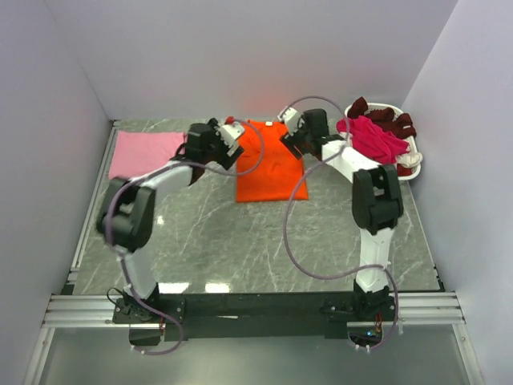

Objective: Fold and stack the t-shirts
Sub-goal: Fold the tshirt

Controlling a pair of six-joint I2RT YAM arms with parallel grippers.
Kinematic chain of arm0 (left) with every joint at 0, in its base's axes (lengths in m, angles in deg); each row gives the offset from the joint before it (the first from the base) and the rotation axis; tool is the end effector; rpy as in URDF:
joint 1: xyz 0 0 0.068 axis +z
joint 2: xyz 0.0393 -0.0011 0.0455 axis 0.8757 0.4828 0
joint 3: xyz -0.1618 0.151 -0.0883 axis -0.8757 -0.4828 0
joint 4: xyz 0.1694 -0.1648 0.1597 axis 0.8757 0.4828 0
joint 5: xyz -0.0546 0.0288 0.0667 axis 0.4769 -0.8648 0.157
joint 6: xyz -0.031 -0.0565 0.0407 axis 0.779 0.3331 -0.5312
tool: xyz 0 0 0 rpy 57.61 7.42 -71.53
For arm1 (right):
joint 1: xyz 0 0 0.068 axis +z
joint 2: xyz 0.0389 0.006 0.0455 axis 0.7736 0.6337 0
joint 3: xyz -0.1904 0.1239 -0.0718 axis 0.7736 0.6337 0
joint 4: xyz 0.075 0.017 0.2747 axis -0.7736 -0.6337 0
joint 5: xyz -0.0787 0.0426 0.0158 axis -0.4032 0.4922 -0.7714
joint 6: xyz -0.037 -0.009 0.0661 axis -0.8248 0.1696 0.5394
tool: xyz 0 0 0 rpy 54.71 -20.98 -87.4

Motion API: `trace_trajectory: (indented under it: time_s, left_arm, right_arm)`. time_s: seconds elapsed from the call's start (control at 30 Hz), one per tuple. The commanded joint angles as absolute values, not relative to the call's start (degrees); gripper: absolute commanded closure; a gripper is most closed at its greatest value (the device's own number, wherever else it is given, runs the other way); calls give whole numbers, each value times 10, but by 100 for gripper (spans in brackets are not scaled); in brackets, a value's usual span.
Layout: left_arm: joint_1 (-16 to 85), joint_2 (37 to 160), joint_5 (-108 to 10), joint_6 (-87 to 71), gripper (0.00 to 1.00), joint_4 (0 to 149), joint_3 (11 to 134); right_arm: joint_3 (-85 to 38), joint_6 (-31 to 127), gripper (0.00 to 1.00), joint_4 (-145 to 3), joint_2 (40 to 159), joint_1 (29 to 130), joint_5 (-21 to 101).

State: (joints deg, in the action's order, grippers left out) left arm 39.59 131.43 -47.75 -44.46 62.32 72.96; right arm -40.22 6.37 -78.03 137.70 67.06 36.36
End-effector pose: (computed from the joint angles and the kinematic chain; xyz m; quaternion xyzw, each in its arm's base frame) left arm 0.4379 -0.1846 0.1694 0.3696 0.7390 -0.0531 0.5608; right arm 0.4909 0.1494 0.1630 -0.3988 0.7919 -0.0409 0.4606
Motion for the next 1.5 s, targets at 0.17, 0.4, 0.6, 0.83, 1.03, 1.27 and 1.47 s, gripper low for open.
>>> trace_trajectory:
  time_s: [0.17,0.4,0.6,0.83,1.03,1.27,1.47]
  left_arm:
    - [341,1114,-312,-721,9,661,513]
    - [293,1178,-343,-728,19,670,494]
    - [288,1233,-365,-741,24,687,531]
    - [290,1285,-400,-745,38,674,560]
    - [295,1300,-415,-747,52,664,566]
    - [297,1313,-423,-750,78,651,575]
    - [297,1296,-395,-749,99,658,566]
  right_arm:
    - [-139,-386,28,-972,1112,643,704]
    - [-37,-373,28,-843,1099,702,593]
    - [-28,-380,28,-797,1134,718,550]
    - [-38,-371,28,-781,1173,736,510]
    - [-44,-364,33,-773,1195,743,484]
    - [-65,-351,70,-772,1221,746,464]
    - [-44,-362,98,-769,1197,743,490]
